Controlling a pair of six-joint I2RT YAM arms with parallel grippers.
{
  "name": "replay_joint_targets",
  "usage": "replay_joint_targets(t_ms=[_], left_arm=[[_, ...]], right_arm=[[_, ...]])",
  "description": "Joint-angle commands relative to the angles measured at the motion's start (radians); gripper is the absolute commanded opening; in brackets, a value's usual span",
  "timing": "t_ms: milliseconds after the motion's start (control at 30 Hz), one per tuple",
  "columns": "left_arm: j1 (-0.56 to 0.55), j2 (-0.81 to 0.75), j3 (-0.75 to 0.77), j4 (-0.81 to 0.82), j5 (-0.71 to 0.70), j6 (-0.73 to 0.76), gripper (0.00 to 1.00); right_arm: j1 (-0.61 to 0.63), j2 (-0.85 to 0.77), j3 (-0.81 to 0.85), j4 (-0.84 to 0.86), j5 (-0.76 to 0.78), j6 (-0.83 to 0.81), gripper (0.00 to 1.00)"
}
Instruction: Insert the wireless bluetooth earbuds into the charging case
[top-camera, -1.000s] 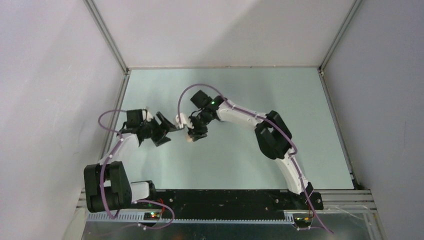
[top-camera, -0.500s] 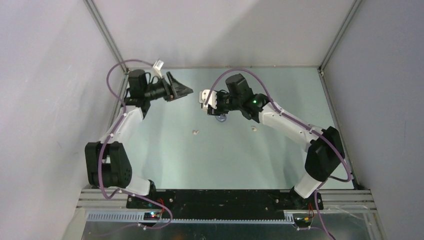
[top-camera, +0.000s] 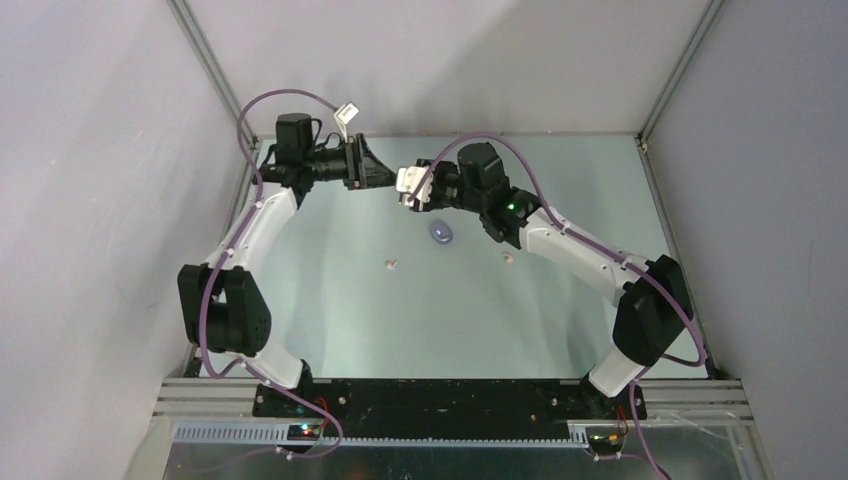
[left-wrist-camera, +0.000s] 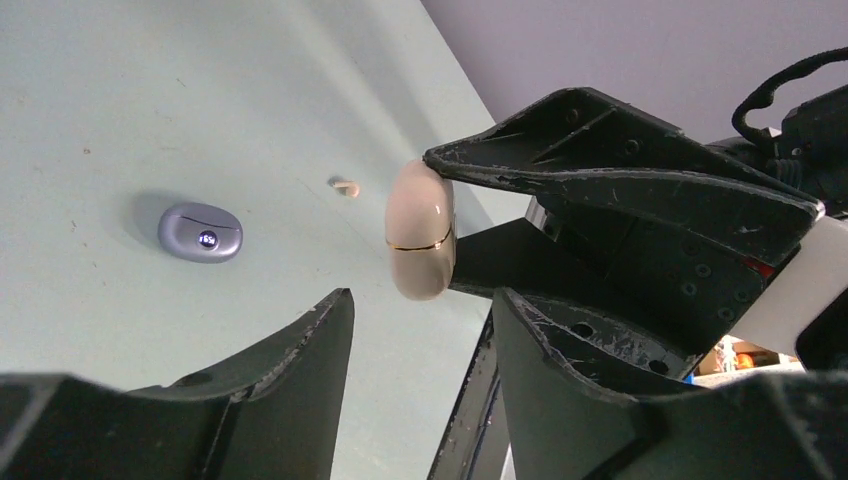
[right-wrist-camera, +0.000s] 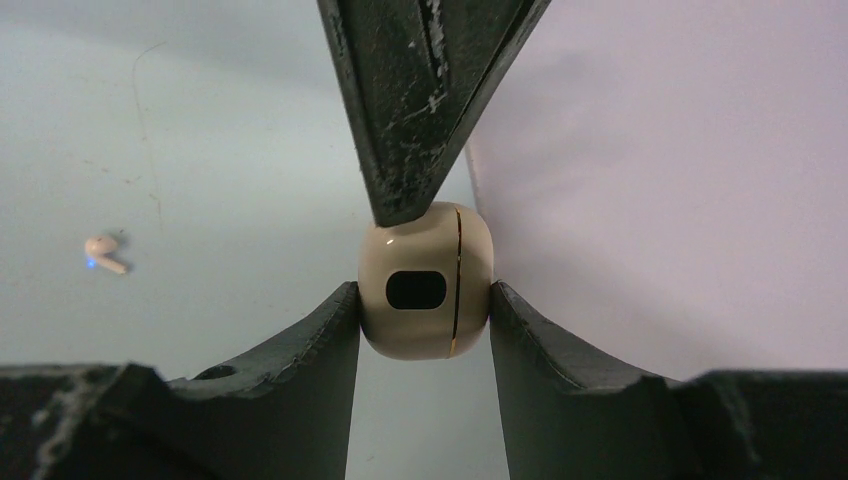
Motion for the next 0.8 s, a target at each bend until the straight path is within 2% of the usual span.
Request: replay_joint_targets(t_ms=[0,100,200,367,467,600,633,767], left_arm=[[-0.014,-0.015,-0.004,0.021,0.006,-0.023,0.58],[-0.031,-0.016,-0.030,0.128,0.010,-0.111,0.52],[-0.049,-0.012,-0.025,0.138,0.027,-0.113,0.47],[-0.057,-0.006,-0.021,0.139,0.048,-0.106,0.33],[-0.058,-0.009,-0.028,0.158,0.061,-0.112,0.20],[-0.057,-0.014,-0.038,0.171,0.069,-0.108,0.06],[-0.057,-0.016,-0.042,0.172,0.069,-0.102,0.04],[-0.057,-0.019,-0.051,0.175,0.071,-0.073,0.00]], right_arm=[[0.017,-0.040,-0.008,0.109,0.027,-0.017,0.33],[0.024,-0.043,-0.017,0.120,0.031,-0.027,0.33],[0.029,-0.043,-0.019,0.126,0.035,-0.028,0.33],[0.036,-0.042,-0.018,0.133,0.036,-0.032,0.33],[0.040,-0.038,-0.019,0.125,0.031,-0.035,0.34],[0.029,-0.044,-0.018,0.093,-0.005,0.003,0.50],[0.024,-0.046,-0.014,0.046,-0.036,0.009,0.57],[-0.024,-0.078,0.057,-0.188,-0.180,0.099,0.70]])
